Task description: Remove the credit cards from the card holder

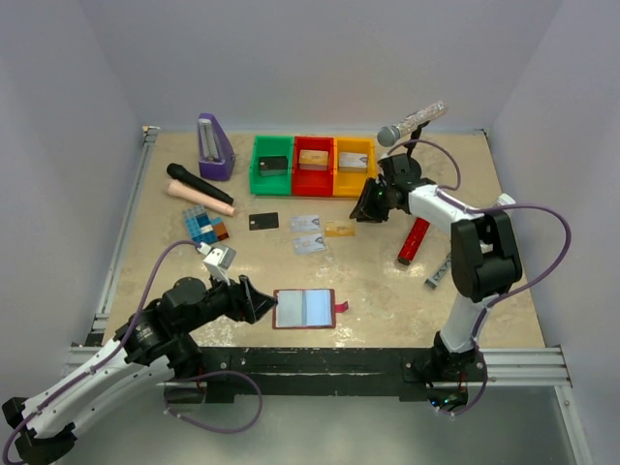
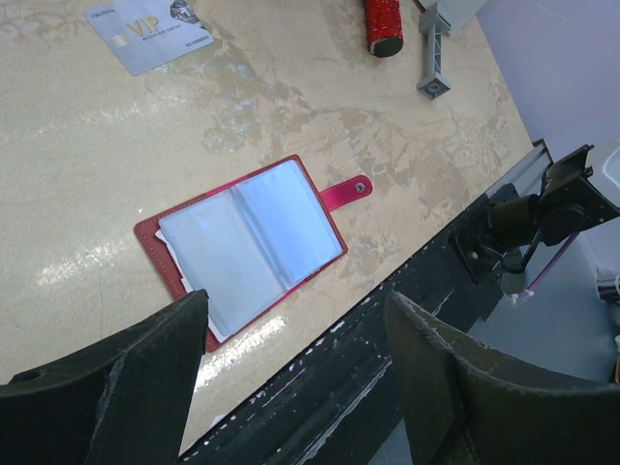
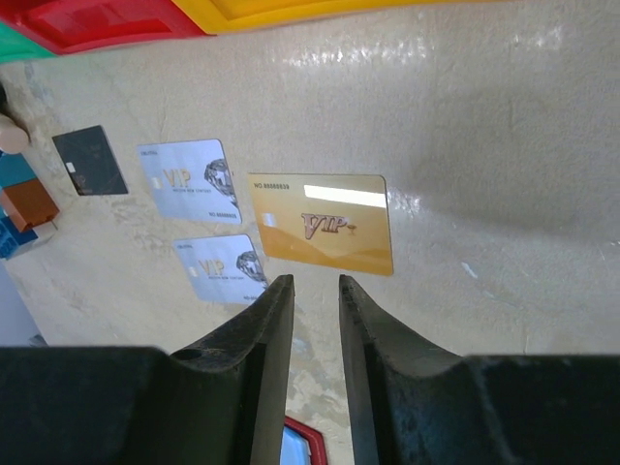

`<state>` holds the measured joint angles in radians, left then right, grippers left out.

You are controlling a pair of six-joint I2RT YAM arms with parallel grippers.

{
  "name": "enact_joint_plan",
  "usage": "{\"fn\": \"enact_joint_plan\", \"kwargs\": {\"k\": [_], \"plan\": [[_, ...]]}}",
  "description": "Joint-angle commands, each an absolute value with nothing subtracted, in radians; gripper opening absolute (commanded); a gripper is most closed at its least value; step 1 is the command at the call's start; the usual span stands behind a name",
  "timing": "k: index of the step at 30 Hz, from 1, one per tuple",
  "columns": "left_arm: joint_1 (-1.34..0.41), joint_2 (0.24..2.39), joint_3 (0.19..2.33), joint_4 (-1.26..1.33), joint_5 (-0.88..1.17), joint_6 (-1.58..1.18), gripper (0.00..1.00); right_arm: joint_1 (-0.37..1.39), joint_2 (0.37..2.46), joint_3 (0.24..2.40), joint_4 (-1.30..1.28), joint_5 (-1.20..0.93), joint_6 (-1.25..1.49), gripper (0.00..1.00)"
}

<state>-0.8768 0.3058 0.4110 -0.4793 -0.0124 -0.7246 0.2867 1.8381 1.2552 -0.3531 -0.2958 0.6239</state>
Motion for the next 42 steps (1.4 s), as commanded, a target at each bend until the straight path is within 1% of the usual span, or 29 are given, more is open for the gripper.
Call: {"fn": "enact_joint_plan", "kwargs": {"k": [1,6,13,15,17,20,22,25,28,31,36,42], "plan": [[-0.871,0.310,0.410,-0.451,-0.005,-0.741,0.78,0.279,1.750,1.218,-0.356,-0.255,0.604,0.32],[-0.871,0.307,0.407,-0.459,-0.006,-0.747,0.78,0.279,1.637,1.125,-0.351,-0.226,0.589,0.33],[-0.871,0.328,0.370,-0.414,-0.011,-0.778,0.78,0.359,1.401,0.859,-0.304,-0.187,0.583,0.40],[-0.871,0.342,0.362,-0.407,-0.020,-0.787,0.78,0.409,1.320,0.789,-0.296,-0.152,0.581,0.41],[-0.871,0.359,0.360,-0.403,-0.031,-0.798,0.78,0.500,1.249,0.723,-0.299,-0.080,0.592,0.42],[-0.873,0.397,0.360,-0.400,-0.040,-0.818,0.79,0.633,1.175,0.660,-0.311,0.024,0.627,0.48],[-0.873,0.425,0.370,-0.403,-0.066,-0.845,0.81,0.689,1.137,0.624,-0.311,0.040,0.664,0.52],[-0.873,0.465,0.379,-0.410,-0.112,-0.896,0.83,0.736,1.103,0.598,-0.313,0.022,0.686,0.55],[-0.873,0.492,0.377,-0.436,-0.187,-0.981,0.86,0.788,1.132,0.623,-0.342,0.018,0.680,0.57],[-0.873,0.503,0.365,-0.442,-0.213,-1.012,0.86,0.819,1.182,0.646,-0.356,0.017,0.675,0.56],[-0.873,0.506,0.339,-0.388,-0.152,-0.996,0.83,0.831,1.250,0.652,-0.370,0.014,0.692,0.50],[-0.873,0.538,0.333,-0.327,-0.083,-0.960,0.80,0.831,1.281,0.629,-0.336,-0.028,0.704,0.35]]}}
